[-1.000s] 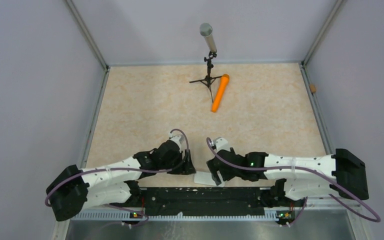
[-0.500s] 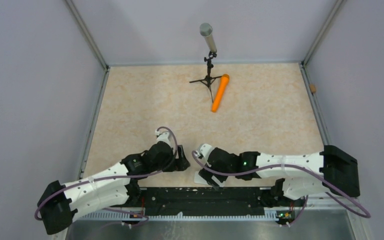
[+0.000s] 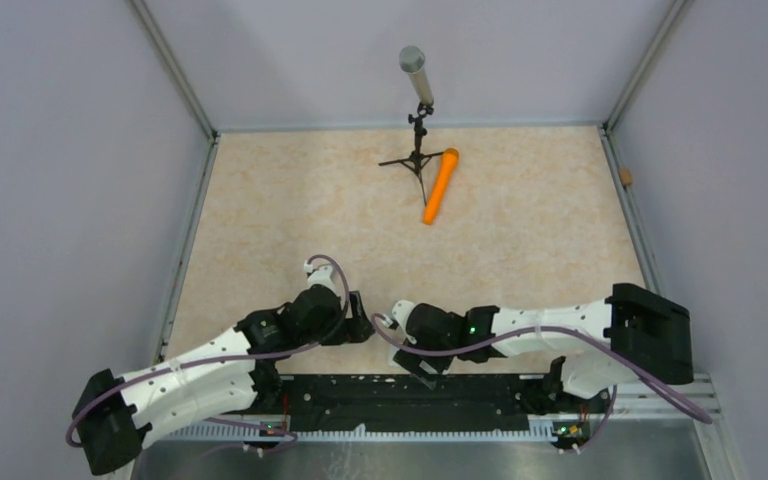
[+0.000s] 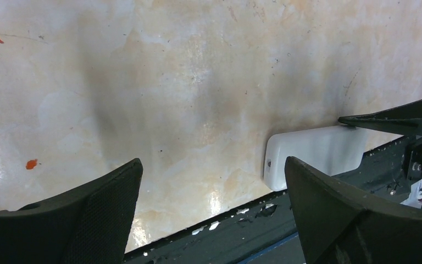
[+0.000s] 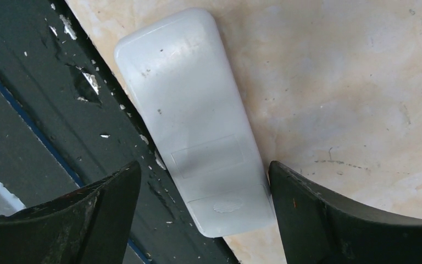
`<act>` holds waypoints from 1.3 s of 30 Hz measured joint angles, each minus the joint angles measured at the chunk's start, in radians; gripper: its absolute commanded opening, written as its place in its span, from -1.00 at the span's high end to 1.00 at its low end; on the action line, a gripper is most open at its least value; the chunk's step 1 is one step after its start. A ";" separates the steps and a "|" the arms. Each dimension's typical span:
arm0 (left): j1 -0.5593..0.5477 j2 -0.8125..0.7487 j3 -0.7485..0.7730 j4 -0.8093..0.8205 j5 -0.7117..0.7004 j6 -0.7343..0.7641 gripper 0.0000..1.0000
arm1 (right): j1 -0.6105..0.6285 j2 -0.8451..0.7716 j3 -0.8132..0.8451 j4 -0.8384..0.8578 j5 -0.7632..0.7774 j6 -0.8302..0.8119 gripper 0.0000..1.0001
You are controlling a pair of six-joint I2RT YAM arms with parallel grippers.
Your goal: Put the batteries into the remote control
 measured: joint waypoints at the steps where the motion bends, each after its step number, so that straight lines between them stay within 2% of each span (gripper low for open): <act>1: 0.000 -0.003 0.000 -0.002 0.000 -0.002 -0.98 | 0.004 0.000 0.000 -0.001 0.001 0.005 -0.65; 5: 0.000 -0.007 0.000 -0.004 -0.001 -0.011 -0.97 | 0.033 0.002 0.000 -0.014 0.031 0.032 -0.55; 9: 0.001 -0.007 0.000 -0.005 0.000 -0.014 -0.97 | 0.060 0.008 0.000 -0.021 0.080 0.064 -0.35; 14: 0.001 -0.007 0.000 -0.004 0.000 -0.014 -0.98 | 0.071 0.017 0.010 -0.048 0.130 0.103 0.21; 19: 0.001 -0.006 0.000 0.001 0.002 -0.014 -0.97 | 0.079 0.020 0.019 -0.066 0.152 0.137 0.55; 23: 0.012 -0.006 -0.007 0.035 0.029 -0.014 -0.97 | 0.079 -0.016 0.016 -0.079 0.164 0.162 0.68; 27: 0.039 -0.024 -0.046 0.122 0.092 -0.015 -0.97 | 0.059 -0.133 0.015 -0.070 0.160 0.197 0.76; 32: 0.158 -0.080 -0.124 0.294 0.239 -0.040 -0.98 | -0.014 -0.256 -0.006 -0.044 0.139 0.243 0.78; 39: 0.288 -0.091 -0.172 0.519 0.459 -0.071 -0.97 | -0.108 -0.284 -0.010 0.004 0.087 0.299 0.83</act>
